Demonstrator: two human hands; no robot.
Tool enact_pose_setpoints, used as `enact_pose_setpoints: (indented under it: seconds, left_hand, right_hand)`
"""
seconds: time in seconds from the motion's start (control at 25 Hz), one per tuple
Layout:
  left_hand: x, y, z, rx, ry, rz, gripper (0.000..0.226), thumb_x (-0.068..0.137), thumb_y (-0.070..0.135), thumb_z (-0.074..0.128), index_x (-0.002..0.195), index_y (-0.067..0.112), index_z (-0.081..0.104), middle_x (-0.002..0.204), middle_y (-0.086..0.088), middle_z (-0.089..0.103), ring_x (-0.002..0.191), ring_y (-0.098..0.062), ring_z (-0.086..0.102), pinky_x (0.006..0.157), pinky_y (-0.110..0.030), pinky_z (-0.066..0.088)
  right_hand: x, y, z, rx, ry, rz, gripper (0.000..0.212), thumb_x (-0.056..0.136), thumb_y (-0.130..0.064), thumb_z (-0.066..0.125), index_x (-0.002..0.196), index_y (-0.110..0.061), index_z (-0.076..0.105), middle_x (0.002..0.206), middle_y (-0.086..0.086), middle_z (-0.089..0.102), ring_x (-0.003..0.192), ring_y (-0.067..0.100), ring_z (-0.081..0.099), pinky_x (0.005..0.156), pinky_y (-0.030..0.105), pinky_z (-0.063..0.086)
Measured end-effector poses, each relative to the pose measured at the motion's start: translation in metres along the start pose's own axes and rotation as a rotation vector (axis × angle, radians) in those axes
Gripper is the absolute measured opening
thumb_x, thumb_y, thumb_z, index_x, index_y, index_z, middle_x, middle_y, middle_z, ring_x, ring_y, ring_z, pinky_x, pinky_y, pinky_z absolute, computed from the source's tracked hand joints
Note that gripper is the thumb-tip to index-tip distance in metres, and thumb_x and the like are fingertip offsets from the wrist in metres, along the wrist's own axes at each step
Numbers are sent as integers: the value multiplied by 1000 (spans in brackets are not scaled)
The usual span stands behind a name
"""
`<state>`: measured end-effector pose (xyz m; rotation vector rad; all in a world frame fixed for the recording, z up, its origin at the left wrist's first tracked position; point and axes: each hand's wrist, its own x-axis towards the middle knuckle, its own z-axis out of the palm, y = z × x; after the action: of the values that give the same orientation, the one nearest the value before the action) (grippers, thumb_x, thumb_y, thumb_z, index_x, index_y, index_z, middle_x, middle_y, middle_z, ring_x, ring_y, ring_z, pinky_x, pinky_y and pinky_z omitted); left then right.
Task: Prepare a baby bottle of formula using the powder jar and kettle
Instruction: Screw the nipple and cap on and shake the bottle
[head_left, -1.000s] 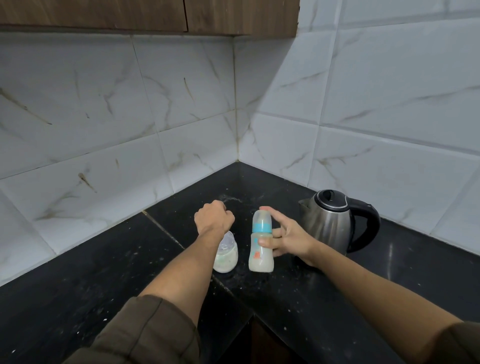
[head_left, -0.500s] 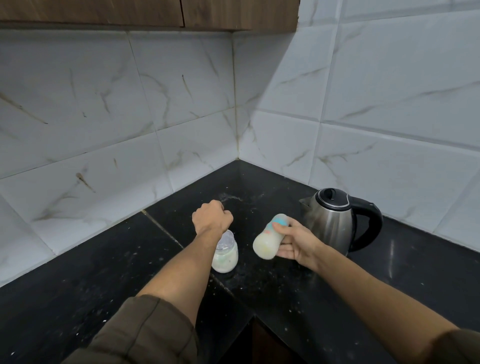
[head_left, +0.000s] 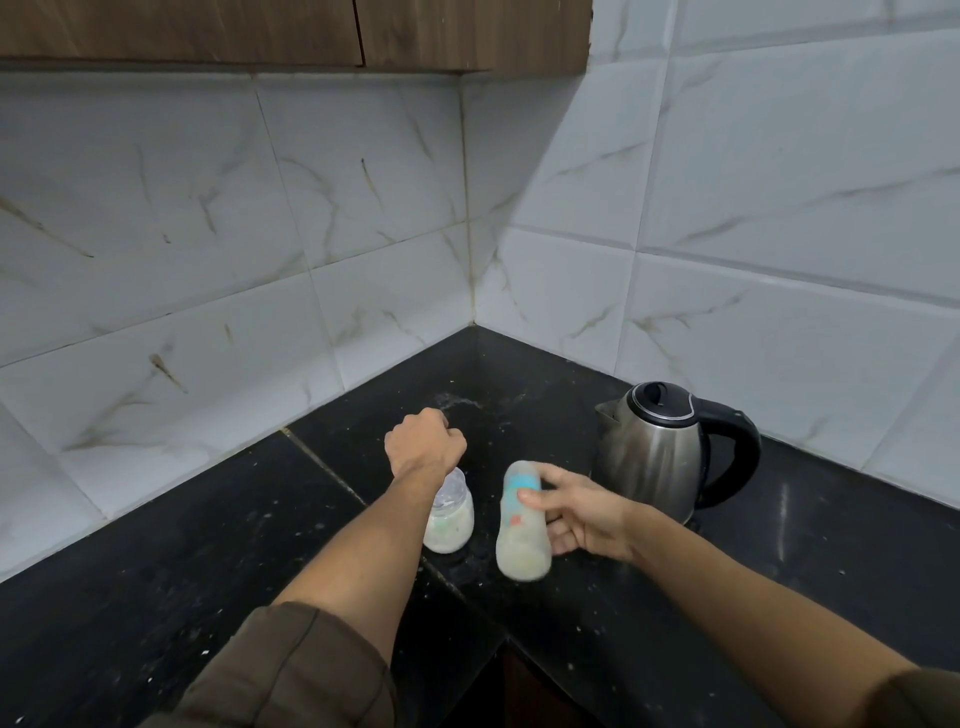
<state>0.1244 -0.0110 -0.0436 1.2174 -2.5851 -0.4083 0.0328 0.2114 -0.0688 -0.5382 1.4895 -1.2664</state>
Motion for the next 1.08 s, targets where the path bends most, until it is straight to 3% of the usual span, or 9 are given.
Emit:
enact_pose_setpoints:
  seconds: [0.08,0.16,0.24,0.36,0.44,0.6,0.76,0.96,1.08]
  left_hand:
    - [0,0,-2,0,2,-1,21,97,31,59,107,20,74,83,1,69,76,-16,65,85,-40,60]
    - [-1,-2,-5,1,10,-4,22,98,31,59,108,20,74,83,2,68,74,-15,63,86,-41,60]
    - [-2,-3,-6,1,19,-6,22,98,31,59,107,20,75,84,1,69,75,-16,64,86,-41,60]
    - [-7,-1,-6,3,13,3,23,97,31,58,106,19,75,85,0,71,79,-19,68,86,-42,60]
    - [-9,0,-7,2,9,7,23,97,30,58,106,19,75,87,-1,72,81,-20,68,86,-42,60]
    - [-11,1,-9,0,12,21,23,96,29,57,106,21,76,85,1,72,79,-20,68,84,-41,60]
    - [-13,3,-11,-6,19,25,21,96,30,58,106,22,76,83,1,71,77,-18,66,83,-40,60]
    - [-12,0,-12,-6,26,23,22,94,28,57,103,21,76,81,1,70,78,-21,68,84,-42,59]
    - [-12,4,-11,-18,18,35,22,94,29,58,103,21,76,85,-1,72,81,-23,69,85,-42,59]
  right_hand:
    - [-2,-1,-2,-13,-28,-28,67,89,-33,84,146,-33,50,122,20,77,104,35,79,74,37,67]
    - [1,-6,-6,116,196,-76,59,93,-29,80,144,-27,52,119,19,78,101,34,80,71,39,68]
    - [2,-7,-6,213,285,-68,54,96,-29,77,144,-24,53,119,19,78,101,34,80,70,39,68]
    - [-5,-4,-2,17,37,-18,64,91,-30,82,146,-34,49,122,18,78,105,36,79,74,38,66]
    - [-6,-10,0,6,8,-95,72,86,-28,87,146,-38,48,124,16,77,106,39,78,75,40,67]
    - [2,-30,5,316,327,-322,72,93,-19,80,154,-33,43,127,18,75,104,38,79,76,45,67]
    - [-10,-32,9,-76,35,-321,90,82,-29,91,152,-48,39,124,14,77,113,34,76,84,44,65]
    - [-9,-43,2,131,319,-491,91,82,-23,89,155,-44,39,119,9,80,111,29,77,82,44,66]
    - [-16,-40,2,-82,146,-379,93,75,-31,93,149,-52,40,121,9,79,111,29,77,83,43,66]
